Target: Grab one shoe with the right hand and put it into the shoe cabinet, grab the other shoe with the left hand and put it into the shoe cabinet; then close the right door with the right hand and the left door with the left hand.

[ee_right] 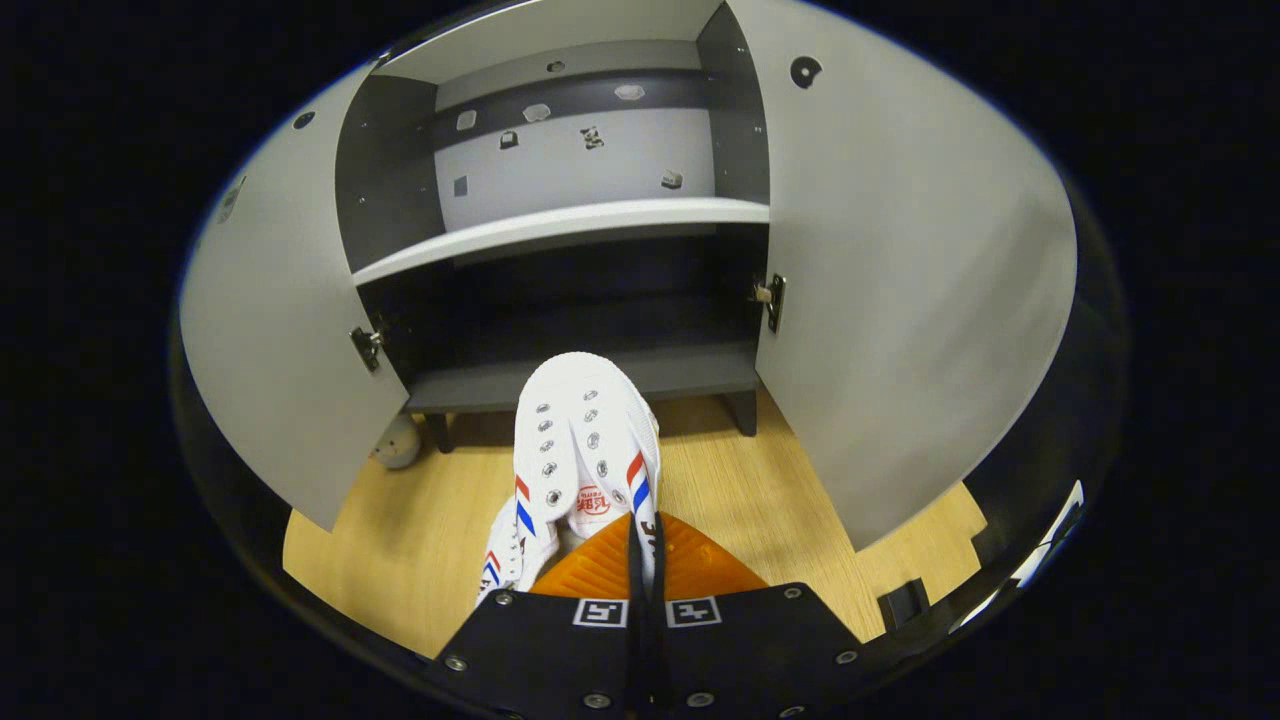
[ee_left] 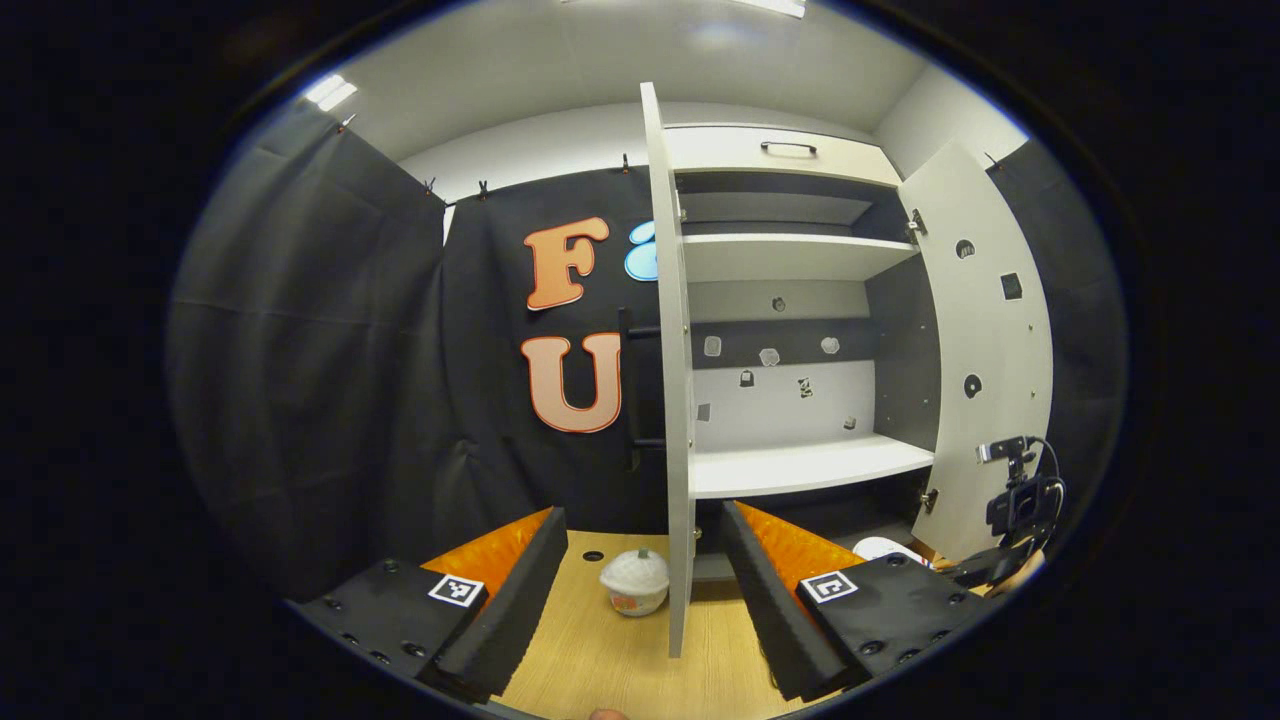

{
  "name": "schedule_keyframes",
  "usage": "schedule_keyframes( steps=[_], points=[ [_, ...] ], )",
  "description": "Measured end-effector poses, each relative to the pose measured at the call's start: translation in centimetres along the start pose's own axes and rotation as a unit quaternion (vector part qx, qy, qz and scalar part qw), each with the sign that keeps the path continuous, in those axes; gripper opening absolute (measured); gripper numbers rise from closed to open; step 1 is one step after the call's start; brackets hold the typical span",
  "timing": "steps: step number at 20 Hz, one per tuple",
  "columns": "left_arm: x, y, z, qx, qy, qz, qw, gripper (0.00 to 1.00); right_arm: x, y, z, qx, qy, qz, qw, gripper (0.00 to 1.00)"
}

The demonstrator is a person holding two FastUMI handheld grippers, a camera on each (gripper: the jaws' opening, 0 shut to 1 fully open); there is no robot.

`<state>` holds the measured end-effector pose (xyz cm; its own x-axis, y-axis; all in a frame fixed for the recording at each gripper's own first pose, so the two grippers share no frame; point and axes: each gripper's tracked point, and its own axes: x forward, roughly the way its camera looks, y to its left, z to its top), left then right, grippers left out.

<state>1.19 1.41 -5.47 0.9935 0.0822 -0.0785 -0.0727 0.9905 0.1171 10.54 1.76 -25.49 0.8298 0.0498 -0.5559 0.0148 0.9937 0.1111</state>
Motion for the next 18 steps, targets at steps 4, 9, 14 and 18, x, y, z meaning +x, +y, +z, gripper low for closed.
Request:
schedule_keyframes(
  steps=[4,9,14,18],
  points=[
    [0.1,-0.5,0.6,-0.003,-0.009,-0.003,1.0,0.99,-1.2,1.3,5.4,0.003,-0.04,0.011,0.999,0.0],
    [0.8,-1.4,0.5,-0.001,-0.015,-0.002,1.0,1.0,-1.6,2.2,10.7,0.008,-0.067,0.01,0.998,0.0],
    [1.8,-2.3,1.0,0.01,-0.025,0.014,1.0,0.99,2.2,3.3,17.5,0.01,-0.086,0.014,0.996,0.0],
    [2.4,-3.3,0.5,0.002,-0.013,0.015,1.0,0.99,4.4,3.1,22.9,0.017,-0.102,0.008,0.995,0.0]
  ],
)
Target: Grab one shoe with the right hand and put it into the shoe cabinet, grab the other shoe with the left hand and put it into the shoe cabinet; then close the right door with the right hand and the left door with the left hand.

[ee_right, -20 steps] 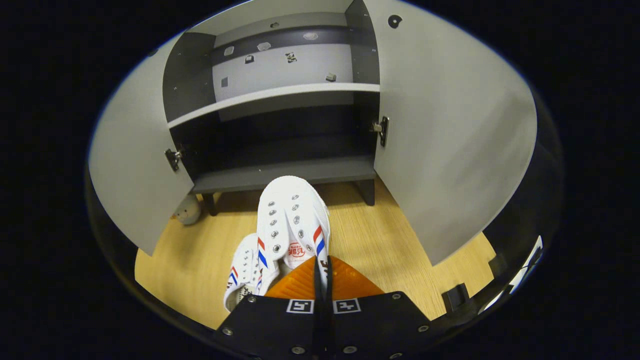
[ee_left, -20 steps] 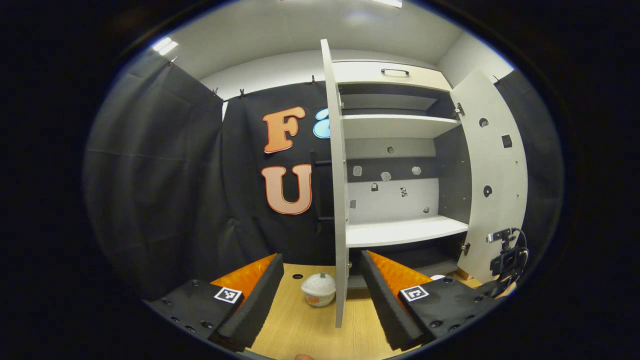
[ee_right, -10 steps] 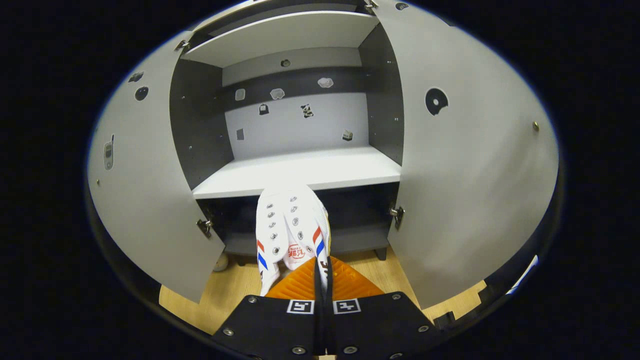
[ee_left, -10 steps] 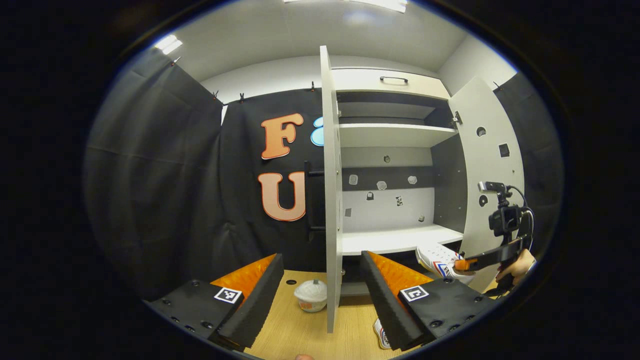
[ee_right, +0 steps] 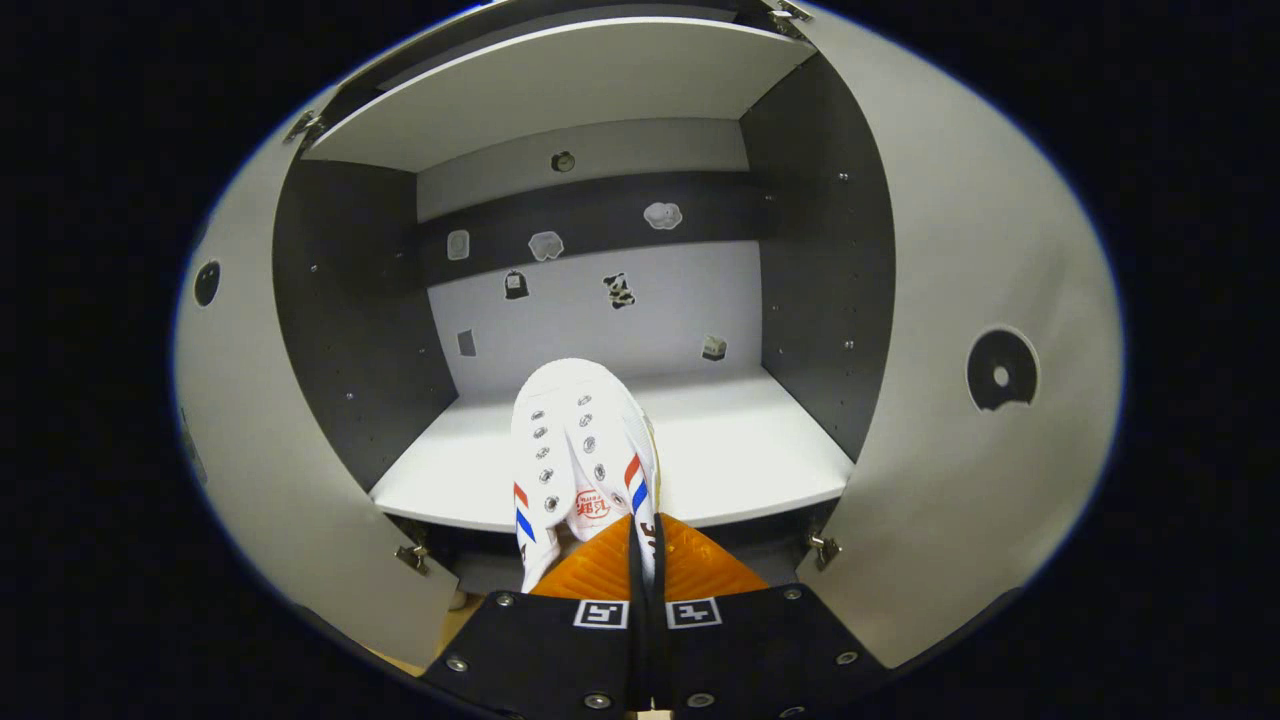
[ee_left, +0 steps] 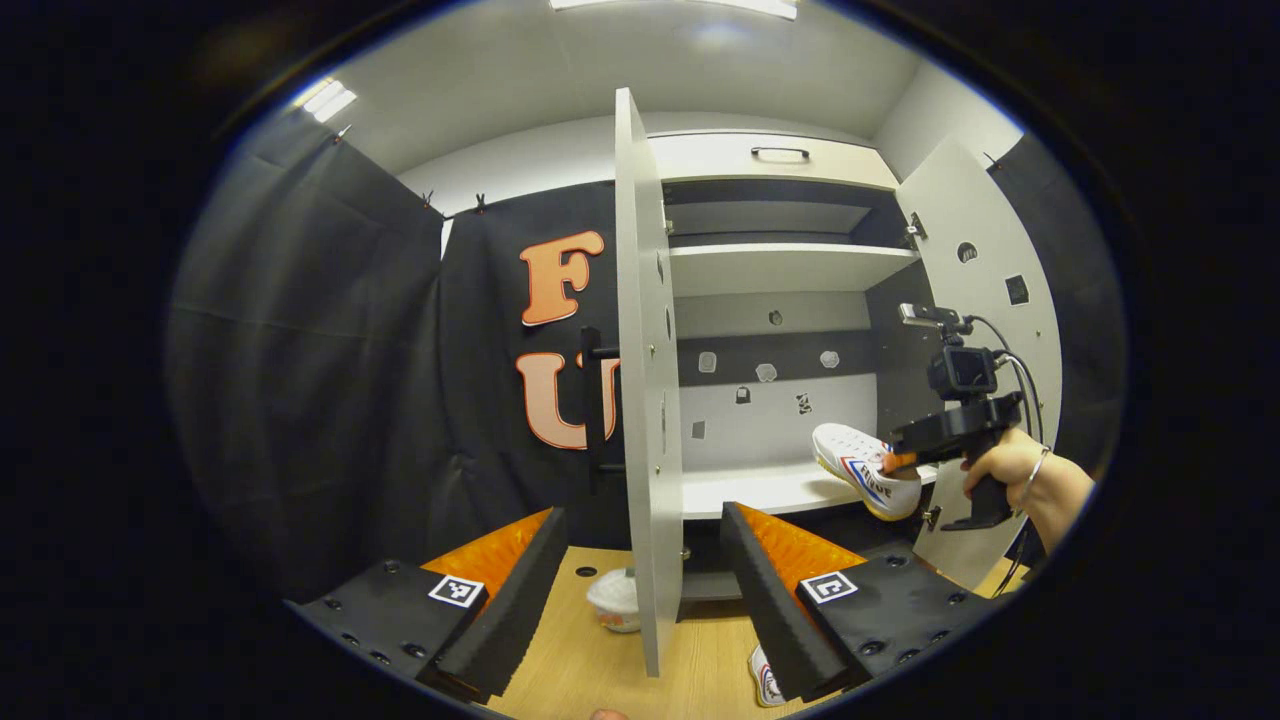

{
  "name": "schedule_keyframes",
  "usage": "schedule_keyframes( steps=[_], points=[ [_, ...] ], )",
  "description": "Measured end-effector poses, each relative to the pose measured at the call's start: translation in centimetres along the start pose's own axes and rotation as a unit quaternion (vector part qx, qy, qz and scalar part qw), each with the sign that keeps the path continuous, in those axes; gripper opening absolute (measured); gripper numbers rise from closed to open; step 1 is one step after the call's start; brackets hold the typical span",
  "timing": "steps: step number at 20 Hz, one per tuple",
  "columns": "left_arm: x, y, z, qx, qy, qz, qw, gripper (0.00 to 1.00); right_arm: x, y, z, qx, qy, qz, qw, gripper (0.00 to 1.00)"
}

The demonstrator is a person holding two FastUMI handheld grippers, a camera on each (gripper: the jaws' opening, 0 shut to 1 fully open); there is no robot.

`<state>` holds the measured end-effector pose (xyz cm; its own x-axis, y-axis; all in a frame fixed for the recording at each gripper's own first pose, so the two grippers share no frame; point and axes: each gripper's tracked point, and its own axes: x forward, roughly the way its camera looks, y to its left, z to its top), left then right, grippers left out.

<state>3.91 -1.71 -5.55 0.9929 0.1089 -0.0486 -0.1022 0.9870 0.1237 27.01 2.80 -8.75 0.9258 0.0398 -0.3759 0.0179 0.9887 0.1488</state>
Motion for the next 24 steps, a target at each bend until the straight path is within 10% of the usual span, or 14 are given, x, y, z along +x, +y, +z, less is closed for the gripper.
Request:
schedule_keyframes(
  steps=[18,24],
  points=[
    [1.9,-0.4,-0.6,0.022,0.015,0.046,0.999,0.99,15.1,-4.2,2.9,0.017,0.053,-0.074,0.996,0.0],
    [2.4,-2.2,-0.7,0.022,0.02,0.029,0.999,0.99,13.6,-4.4,3.3,0.043,0.032,-0.06,0.997,0.21]
  ],
)
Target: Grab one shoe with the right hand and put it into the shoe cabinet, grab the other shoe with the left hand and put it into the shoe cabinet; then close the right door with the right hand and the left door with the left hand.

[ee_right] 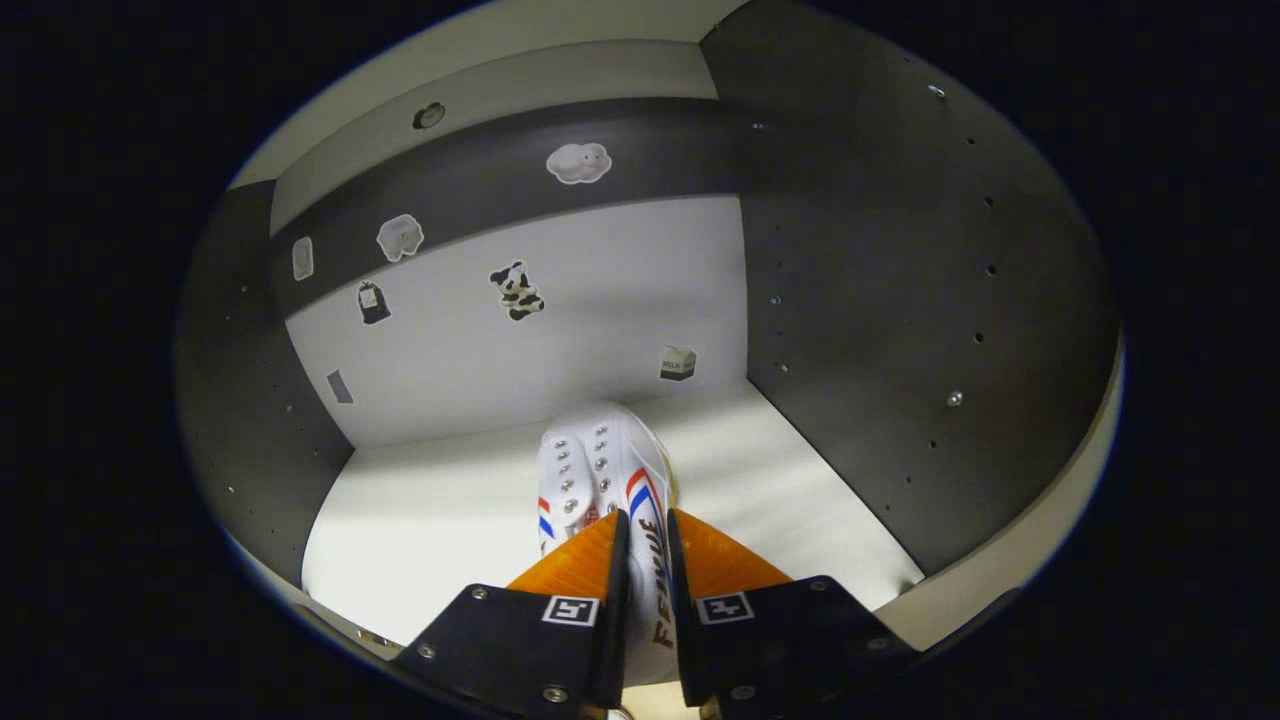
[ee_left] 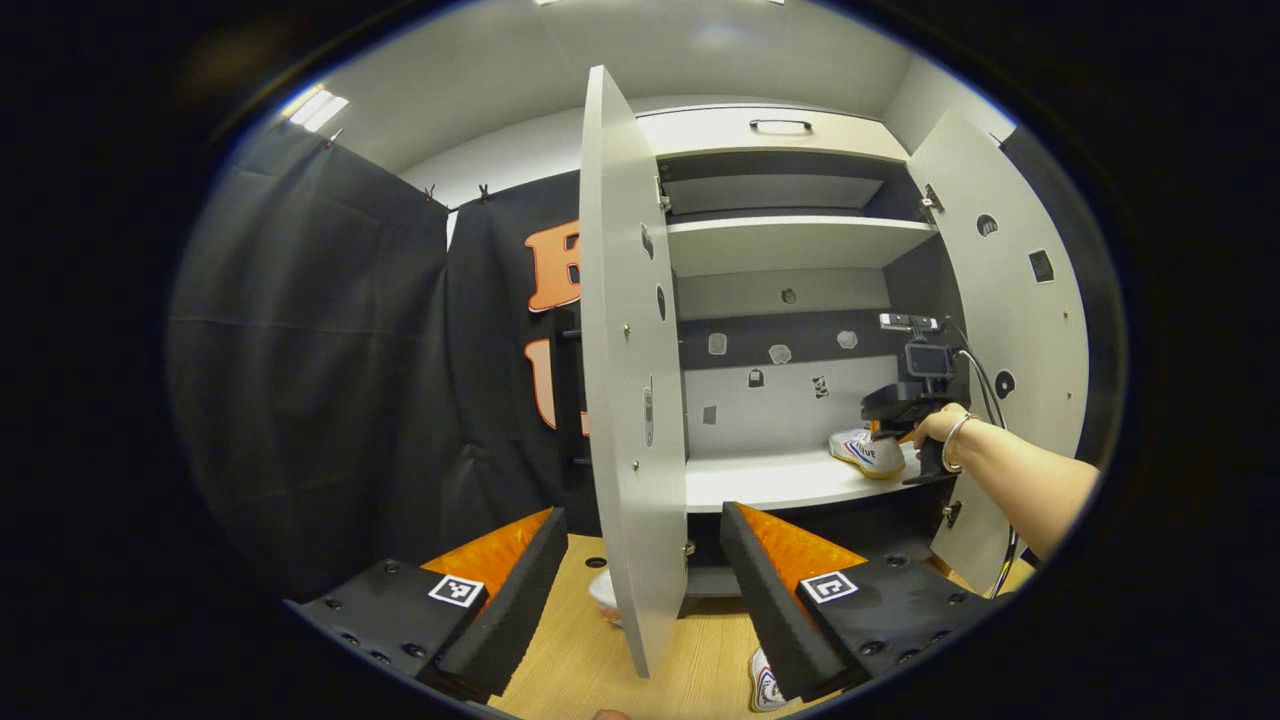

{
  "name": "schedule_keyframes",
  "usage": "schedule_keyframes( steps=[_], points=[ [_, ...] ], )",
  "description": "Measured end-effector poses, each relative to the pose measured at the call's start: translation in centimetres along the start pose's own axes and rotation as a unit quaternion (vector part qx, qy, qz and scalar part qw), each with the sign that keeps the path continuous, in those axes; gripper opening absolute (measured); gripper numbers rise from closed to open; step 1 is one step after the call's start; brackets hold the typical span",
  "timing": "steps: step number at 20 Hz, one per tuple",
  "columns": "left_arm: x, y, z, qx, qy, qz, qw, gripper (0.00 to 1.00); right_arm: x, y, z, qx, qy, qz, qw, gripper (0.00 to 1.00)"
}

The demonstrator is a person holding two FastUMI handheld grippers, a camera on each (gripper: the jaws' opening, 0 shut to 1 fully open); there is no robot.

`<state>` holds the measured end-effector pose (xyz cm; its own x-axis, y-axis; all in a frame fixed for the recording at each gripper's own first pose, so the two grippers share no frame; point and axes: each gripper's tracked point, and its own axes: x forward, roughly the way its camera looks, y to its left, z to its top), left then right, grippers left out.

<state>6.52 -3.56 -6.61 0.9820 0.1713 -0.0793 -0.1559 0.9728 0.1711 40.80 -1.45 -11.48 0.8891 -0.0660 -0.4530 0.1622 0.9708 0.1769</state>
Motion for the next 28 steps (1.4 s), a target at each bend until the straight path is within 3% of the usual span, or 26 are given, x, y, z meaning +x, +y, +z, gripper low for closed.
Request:
schedule_keyframes(
  steps=[2,7,9,15,19,25,28],
  points=[
    [-0.2,-0.5,0.3,0.0,-0.004,-0.006,1.0,1.0,-2.0,0.6,0.6,-0.008,-0.014,0.017,1.0,0.27],
    [-0.9,-3.1,-0.6,-0.011,0.005,-0.037,0.999,1.0,-8.6,2.1,0.4,-0.069,-0.068,0.053,0.994,0.8],
    [-1.4,-4.0,-1.6,-0.026,0.018,-0.047,0.998,0.99,-11.8,2.5,0.3,-0.08,-0.095,0.065,0.99,0.94],
    [-2.2,-6.6,-7.6,-0.021,0.081,-0.071,0.994,0.99,-21.3,1.3,0.1,-0.077,-0.15,0.113,0.979,0.94],
    [-2.8,-8.9,-13.7,-0.028,0.151,-0.093,0.984,0.99,-25.8,-0.9,-0.2,-0.09,-0.174,0.126,0.973,0.94],
    [-1.2,-12.0,-22.8,-0.023,0.231,-0.115,0.966,0.99,-29.0,-2.8,-1.5,-0.107,-0.183,0.138,0.968,0.94],
    [-0.8,-13.0,-27.6,-0.021,0.281,-0.127,0.951,1.0,-29.7,-3.4,-1.7,-0.112,-0.188,0.14,0.966,0.94]
  ],
)
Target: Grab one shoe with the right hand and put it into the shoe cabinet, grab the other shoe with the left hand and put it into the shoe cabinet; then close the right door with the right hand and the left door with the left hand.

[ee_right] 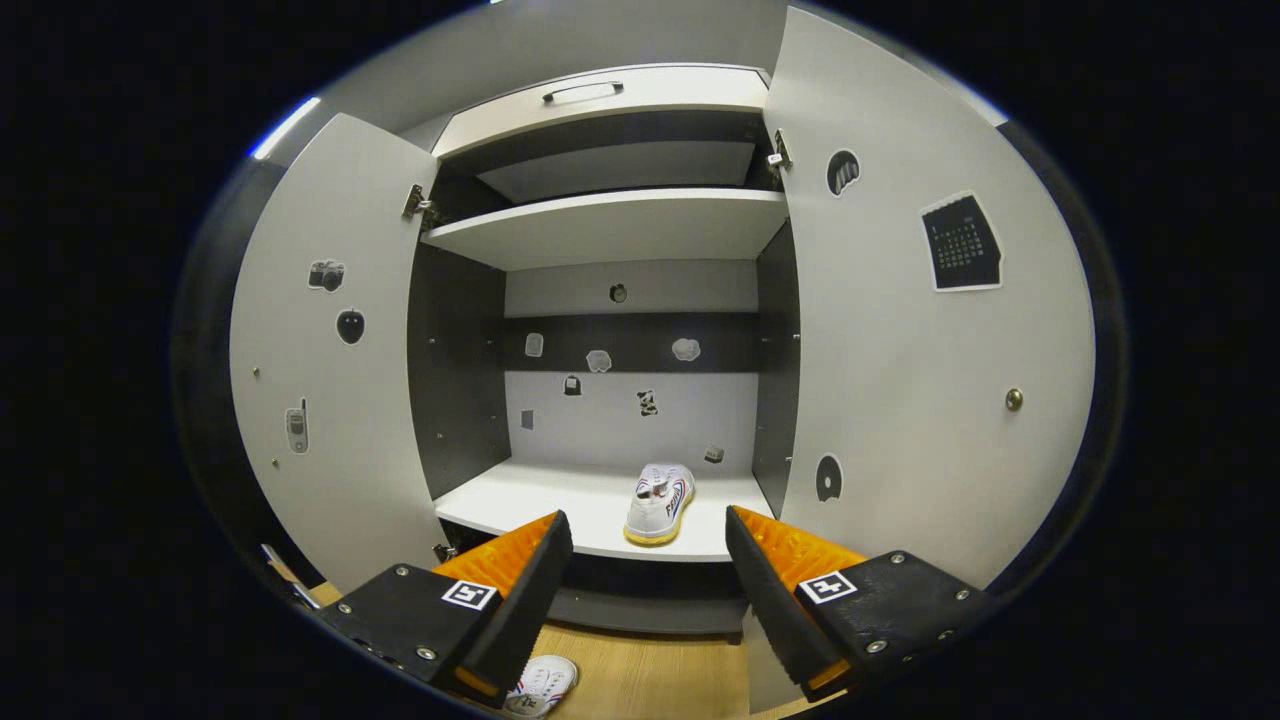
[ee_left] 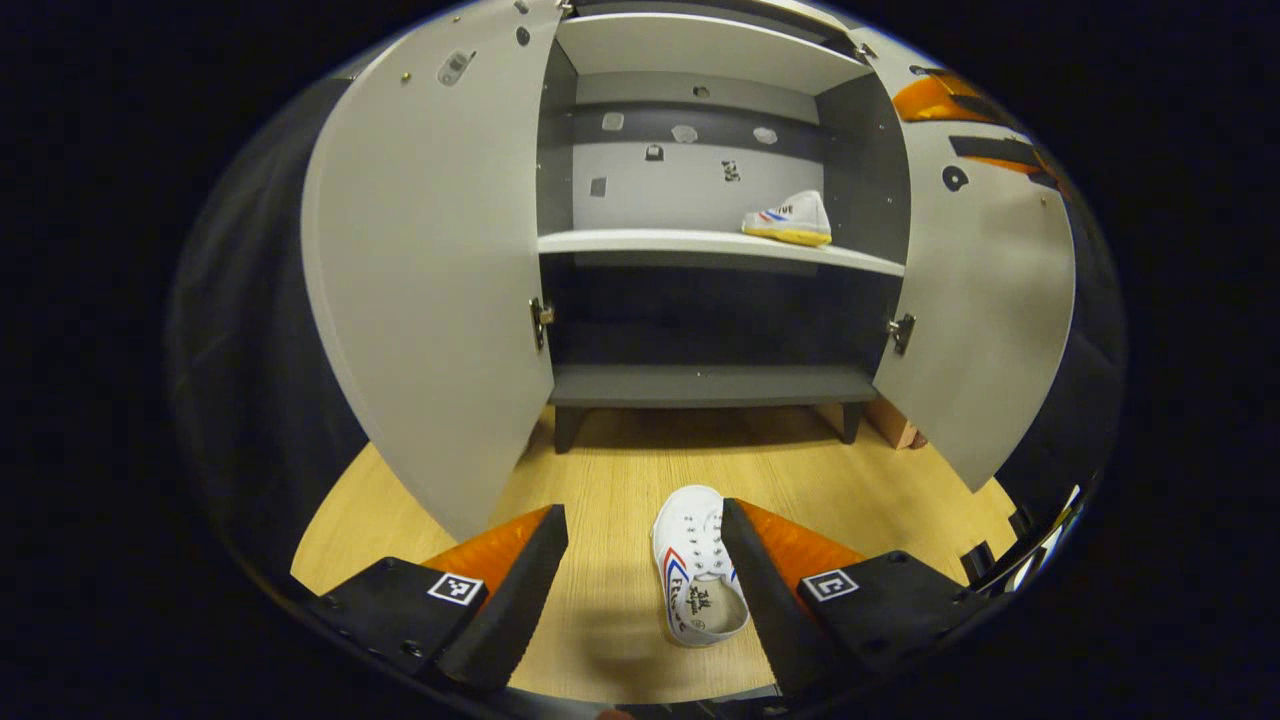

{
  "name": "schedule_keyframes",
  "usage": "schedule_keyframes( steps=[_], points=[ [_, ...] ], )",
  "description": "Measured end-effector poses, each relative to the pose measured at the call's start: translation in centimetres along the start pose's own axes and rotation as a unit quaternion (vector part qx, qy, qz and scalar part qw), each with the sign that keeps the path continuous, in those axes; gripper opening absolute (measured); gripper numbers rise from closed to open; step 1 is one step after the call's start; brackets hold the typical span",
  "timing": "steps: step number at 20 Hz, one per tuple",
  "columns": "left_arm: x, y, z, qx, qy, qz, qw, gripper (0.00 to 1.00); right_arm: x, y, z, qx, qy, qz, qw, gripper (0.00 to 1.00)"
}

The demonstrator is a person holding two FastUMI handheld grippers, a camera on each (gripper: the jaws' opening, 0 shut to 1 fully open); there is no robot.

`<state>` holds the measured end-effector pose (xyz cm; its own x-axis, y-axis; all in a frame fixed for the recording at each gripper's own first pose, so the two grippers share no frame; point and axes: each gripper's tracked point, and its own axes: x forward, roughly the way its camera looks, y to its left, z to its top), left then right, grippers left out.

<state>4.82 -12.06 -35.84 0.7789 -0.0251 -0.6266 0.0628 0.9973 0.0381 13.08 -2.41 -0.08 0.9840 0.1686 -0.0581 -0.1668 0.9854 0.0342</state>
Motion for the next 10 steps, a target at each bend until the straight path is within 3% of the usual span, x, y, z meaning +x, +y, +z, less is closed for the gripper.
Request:
schedule_keyframes(
  steps=[6,10],
  points=[
    [4.6,-0.6,-7.1,0.016,0.089,-0.023,0.996,1.0,-1.1,-0.5,0.2,-0.005,-0.003,0.003,1.0,0.94],
    [7.0,-0.2,-9.8,0.026,0.129,-0.017,0.991,1.0,-1.7,-0.8,0.2,-0.005,-0.007,0.0,1.0,0.94]
  ],
)
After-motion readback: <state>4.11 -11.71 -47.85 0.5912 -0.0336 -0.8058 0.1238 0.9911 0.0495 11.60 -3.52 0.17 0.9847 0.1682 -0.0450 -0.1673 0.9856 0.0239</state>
